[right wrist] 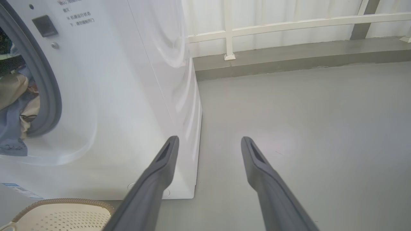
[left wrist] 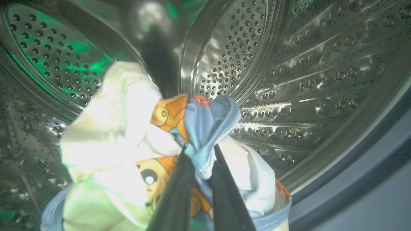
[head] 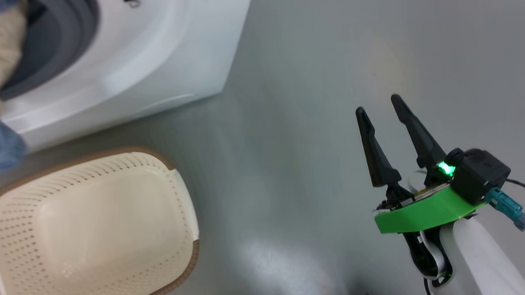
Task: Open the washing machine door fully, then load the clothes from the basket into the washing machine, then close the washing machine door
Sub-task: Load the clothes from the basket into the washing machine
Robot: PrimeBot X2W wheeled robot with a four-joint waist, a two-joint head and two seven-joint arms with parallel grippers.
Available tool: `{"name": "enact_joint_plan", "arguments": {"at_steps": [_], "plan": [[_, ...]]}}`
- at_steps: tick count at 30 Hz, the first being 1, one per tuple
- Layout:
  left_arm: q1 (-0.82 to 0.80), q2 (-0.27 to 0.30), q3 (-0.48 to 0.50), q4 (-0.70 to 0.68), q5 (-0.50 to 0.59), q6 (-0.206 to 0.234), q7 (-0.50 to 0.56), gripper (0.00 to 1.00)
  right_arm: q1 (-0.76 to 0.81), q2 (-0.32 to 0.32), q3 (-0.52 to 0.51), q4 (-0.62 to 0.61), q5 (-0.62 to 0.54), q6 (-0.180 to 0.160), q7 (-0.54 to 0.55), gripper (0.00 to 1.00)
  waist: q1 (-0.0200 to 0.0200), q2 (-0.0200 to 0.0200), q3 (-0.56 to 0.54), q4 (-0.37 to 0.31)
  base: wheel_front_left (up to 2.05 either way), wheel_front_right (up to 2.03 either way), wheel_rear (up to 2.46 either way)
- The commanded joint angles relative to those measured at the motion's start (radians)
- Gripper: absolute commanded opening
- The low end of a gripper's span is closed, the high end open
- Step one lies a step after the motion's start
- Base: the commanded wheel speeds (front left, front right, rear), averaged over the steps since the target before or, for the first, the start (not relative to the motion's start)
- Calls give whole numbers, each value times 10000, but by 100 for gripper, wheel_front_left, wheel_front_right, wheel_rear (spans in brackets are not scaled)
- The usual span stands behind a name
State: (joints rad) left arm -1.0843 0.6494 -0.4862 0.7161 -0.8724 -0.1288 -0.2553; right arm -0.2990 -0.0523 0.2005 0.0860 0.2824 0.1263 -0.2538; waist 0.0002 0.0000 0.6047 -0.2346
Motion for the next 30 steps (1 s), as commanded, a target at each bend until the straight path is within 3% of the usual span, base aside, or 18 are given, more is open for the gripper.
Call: {"name": "enact_joint_plan", "arguments": {"at_steps": [1, 6, 11, 14, 17, 18, 19, 20, 30], "plan": [[-550, 716, 445, -369, 180, -19, -64, 0, -54, 19, 209, -344, 73, 44, -80, 100, -2, 0, 679, -467, 0, 0, 0], [-1309, 705, 1825, -1255, 673, -19, -64, 0, -140, 19, 315, -420, 128, 44, -80, 100, -2, 0, 933, -529, 0, 0, 0], [-1345, 270, 3401, -1927, 1134, -19, -64, 0, -171, 20, 326, -420, 153, 44, -80, 100, -2, 0, 1016, -543, 0, 0, 0], [-1118, 66, 3824, -2035, 1466, -19, -64, 0, -186, 20, 334, -397, 153, 44, -80, 100, -2, 0, 1010, -530, 0, 0, 0], [-776, -12, 3486, -1530, 1577, -19, -64, 0, -184, 20, 353, -360, 139, 44, -80, 100, -2, 0, 955, -484, 0, 0, 0], [-737, -21, 3284, -1266, 1537, -19, -64, 24, -178, 20, 358, -342, 132, 44, -80, 100, -2, 0, 935, -465, 0, 0, 0], [-712, 0, 2987, -972, 1520, -19, -60, 95, -172, 20, 364, -322, 124, 44, -80, 100, -2, 0, 909, -447, 0, 0, 0], [-713, 8, 2632, -648, 1447, -19, 65, 100, -165, 20, 366, -299, 116, 44, -80, 100, -2, 0, 878, -427, 0, 0, 0], [-1467, 61, 517, 1238, 678, -19, 2169, 100, -206, 20, 441, -95, 102, 44, -80, 100, -2, 0, 604, -313, 0, 0, 0]]}}
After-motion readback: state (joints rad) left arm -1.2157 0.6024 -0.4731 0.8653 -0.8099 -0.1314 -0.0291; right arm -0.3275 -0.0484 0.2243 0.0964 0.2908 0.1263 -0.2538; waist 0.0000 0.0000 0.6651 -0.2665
